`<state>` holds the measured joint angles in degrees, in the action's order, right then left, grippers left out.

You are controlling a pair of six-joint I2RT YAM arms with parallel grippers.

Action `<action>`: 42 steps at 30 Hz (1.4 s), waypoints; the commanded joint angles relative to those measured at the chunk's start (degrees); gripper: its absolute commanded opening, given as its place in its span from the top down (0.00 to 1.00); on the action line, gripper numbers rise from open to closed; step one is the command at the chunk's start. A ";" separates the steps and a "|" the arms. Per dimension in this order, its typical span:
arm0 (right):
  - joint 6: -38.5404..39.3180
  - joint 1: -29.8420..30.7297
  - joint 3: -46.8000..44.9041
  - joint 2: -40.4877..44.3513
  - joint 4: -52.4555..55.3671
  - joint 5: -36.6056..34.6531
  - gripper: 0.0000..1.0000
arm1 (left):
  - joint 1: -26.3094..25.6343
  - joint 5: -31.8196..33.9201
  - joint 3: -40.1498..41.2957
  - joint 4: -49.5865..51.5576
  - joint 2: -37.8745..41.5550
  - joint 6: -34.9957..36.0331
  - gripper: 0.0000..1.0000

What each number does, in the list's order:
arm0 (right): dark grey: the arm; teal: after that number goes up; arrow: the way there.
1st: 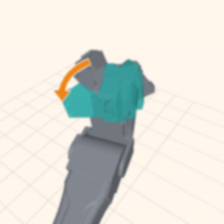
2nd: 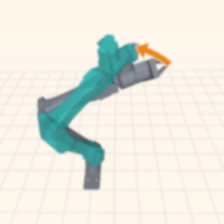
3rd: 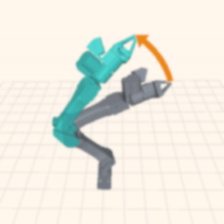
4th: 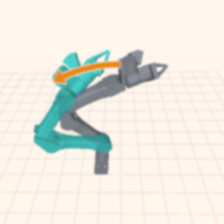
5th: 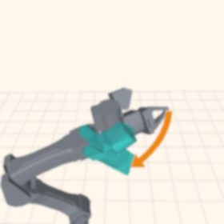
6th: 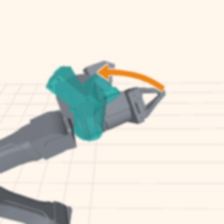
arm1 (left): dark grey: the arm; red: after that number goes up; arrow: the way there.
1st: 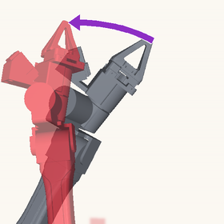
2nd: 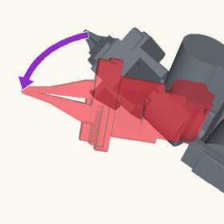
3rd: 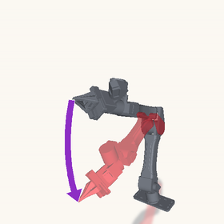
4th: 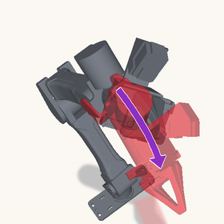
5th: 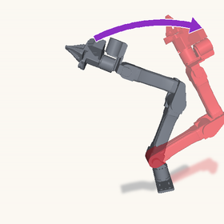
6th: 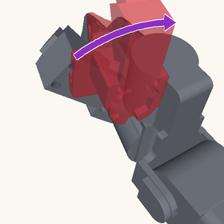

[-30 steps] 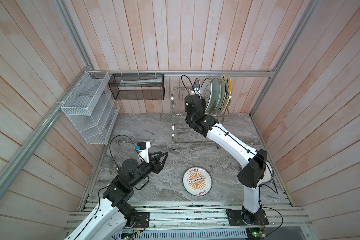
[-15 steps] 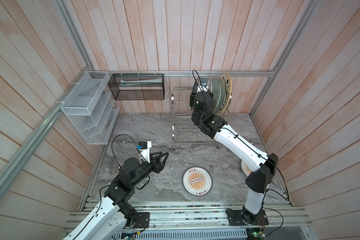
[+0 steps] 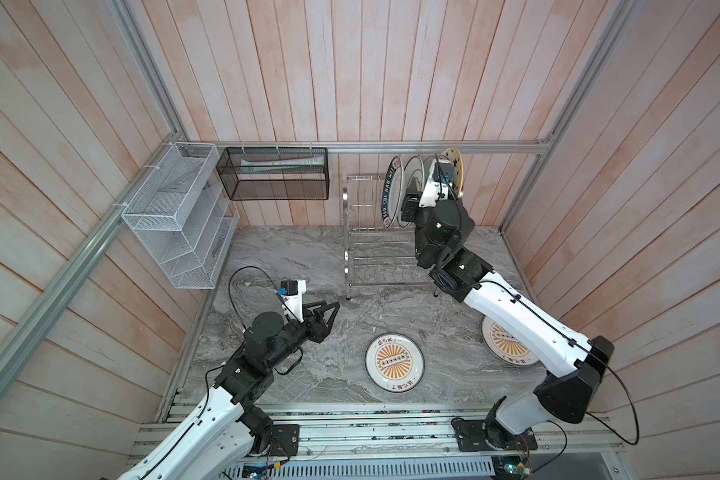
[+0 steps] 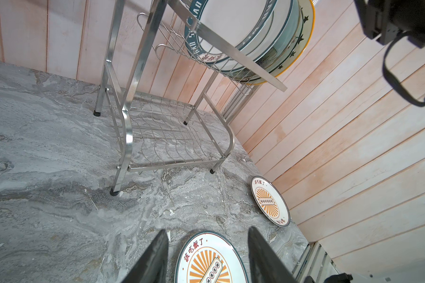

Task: Load plates into a dish rack
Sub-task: Place the plate on the dish rack, then pick up the plate from the center of the table.

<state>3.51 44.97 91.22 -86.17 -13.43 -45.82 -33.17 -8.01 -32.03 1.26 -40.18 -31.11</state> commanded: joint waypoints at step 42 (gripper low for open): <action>-28.03 -8.60 -56.14 23.51 7.49 41.98 0.37 | -1.19 -3.66 -0.52 -9.12 -20.18 -6.17 0.46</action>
<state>-18.87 37.23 35.90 -61.25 -8.32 -9.54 -33.95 -9.02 -32.08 -6.94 -58.65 -34.81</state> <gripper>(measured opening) 0.630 0.540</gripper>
